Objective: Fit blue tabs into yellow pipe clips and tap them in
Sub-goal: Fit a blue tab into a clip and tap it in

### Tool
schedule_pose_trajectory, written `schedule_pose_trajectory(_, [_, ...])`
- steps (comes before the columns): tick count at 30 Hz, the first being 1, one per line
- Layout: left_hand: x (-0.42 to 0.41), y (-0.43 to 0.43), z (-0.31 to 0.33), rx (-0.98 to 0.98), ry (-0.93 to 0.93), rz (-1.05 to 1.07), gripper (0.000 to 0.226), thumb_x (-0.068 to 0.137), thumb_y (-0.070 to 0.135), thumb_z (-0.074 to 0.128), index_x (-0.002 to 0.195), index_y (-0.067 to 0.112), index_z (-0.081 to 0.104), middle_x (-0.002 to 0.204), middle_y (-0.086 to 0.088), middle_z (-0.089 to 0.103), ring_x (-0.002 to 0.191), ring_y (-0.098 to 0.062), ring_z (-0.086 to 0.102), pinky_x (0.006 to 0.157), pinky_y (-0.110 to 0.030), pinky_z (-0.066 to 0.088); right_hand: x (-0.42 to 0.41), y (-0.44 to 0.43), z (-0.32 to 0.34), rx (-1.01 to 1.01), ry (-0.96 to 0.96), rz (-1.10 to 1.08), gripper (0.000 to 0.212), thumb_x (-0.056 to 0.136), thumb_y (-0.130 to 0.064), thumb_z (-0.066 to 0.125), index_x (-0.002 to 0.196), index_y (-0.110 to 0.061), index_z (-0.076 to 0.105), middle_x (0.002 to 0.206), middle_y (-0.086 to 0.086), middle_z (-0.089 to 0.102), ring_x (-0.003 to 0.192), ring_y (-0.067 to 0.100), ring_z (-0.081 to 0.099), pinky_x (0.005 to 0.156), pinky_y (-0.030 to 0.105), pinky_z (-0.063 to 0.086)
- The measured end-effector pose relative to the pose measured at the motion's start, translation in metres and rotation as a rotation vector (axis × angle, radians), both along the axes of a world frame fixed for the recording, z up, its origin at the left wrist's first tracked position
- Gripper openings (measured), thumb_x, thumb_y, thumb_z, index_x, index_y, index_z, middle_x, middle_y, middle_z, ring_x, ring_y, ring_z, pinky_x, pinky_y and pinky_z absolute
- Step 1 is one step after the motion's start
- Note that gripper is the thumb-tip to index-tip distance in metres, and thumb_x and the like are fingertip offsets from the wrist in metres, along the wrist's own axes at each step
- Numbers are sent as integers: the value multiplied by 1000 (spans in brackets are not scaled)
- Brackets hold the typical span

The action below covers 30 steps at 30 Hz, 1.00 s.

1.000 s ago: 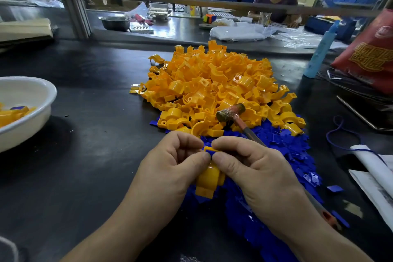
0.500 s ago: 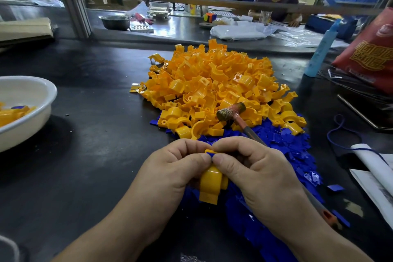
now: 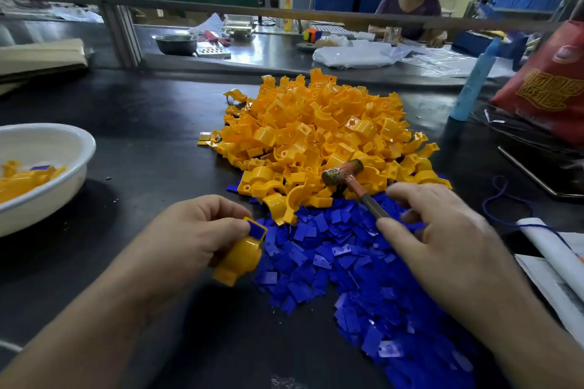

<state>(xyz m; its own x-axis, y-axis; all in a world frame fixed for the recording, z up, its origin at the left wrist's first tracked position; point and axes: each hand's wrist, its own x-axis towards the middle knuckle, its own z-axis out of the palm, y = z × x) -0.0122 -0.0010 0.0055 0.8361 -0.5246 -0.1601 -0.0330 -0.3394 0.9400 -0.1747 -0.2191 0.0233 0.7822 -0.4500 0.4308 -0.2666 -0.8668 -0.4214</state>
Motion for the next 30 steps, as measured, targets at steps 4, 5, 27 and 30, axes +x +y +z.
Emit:
schedule_pose_trajectory(4, [9, 6, -2, 287, -180, 13, 6, 89, 23, 68, 85, 28, 71, 77, 3, 70, 60, -9, 63, 44, -19, 46, -15, -21, -1, -215, 443, -166, 50, 86, -59, 46, 132, -43, 36, 124, -15, 48, 109, 10, 50, 76, 27, 41])
schedule_pose_trajectory(5, [8, 6, -4, 316, -207, 13, 7, 90, 25, 66, 86, 29, 70, 78, 5, 69, 61, -8, 62, 44, -18, 45, -17, -20, -5, -216, 516, -163, 51, 86, -60, 44, 133, -43, 32, 122, -15, 48, 109, 10, 51, 75, 27, 42])
schedule_pose_trajectory(27, [-8, 10, -29, 547, -709, 99, 30, 90, 59, 47, 109, 38, 58, 103, 17, 52, 95, -7, 49, 72, -27, 40, -31, 40, 4, 469, 247, -7, 23, 84, -36, 54, 88, -58, 50, 75, -21, 60, 61, 5, 59, 64, 36, 52])
schedule_pose_trajectory(30, [-13, 11, -27, 503, -816, 12, 18, 90, 50, 54, 102, 38, 59, 105, 18, 51, 95, -7, 51, 73, -23, 38, -31, 47, 4, 530, 270, 32, 26, 87, -31, 57, 91, -57, 51, 75, -22, 61, 63, 4, 60, 66, 32, 53])
